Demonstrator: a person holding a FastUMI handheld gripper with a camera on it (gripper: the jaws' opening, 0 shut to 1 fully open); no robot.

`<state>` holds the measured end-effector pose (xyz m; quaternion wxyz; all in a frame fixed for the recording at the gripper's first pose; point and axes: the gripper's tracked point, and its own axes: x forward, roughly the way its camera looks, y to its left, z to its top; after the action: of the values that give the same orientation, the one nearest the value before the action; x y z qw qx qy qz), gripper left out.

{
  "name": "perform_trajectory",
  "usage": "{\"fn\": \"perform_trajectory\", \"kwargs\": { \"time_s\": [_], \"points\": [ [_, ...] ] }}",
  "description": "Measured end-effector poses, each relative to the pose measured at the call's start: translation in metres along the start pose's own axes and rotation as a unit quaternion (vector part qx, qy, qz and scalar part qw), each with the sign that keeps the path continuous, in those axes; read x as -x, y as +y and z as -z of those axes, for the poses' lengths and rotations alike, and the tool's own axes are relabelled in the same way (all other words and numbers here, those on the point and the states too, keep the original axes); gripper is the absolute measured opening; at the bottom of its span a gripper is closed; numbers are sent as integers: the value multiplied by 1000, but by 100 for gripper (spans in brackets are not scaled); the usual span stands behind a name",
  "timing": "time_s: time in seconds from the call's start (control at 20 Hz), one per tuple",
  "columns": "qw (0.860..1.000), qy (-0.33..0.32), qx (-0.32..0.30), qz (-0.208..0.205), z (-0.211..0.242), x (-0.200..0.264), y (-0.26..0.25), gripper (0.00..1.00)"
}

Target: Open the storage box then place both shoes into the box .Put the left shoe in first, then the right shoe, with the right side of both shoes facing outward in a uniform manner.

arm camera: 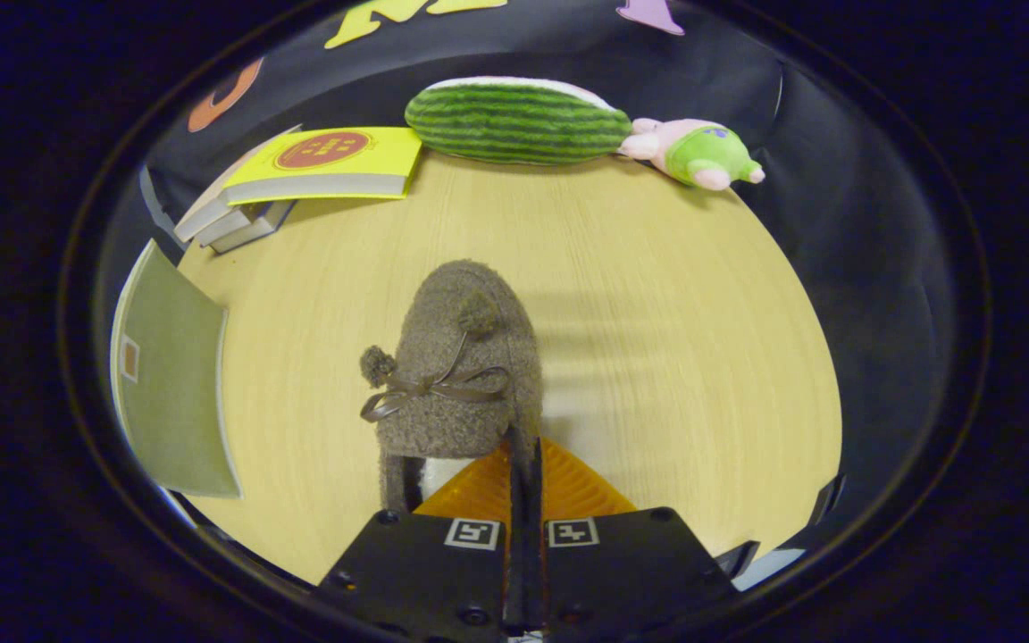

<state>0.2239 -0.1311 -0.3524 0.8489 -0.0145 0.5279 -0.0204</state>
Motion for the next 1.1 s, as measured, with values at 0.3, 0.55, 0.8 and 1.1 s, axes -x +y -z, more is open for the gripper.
{"fn": "perform_trajectory", "kwargs": {
  "time_s": [0.3,0.55,0.8,1.1],
  "points": [
    [999,-24,-34,-17,-4,38,6,6],
    [998,-38,-41,-41,-14,87,33,6],
    [995,-60,-40,-73,-22,127,70,6],
    [992,-70,-27,-100,-25,169,123,6]
  ]
}}
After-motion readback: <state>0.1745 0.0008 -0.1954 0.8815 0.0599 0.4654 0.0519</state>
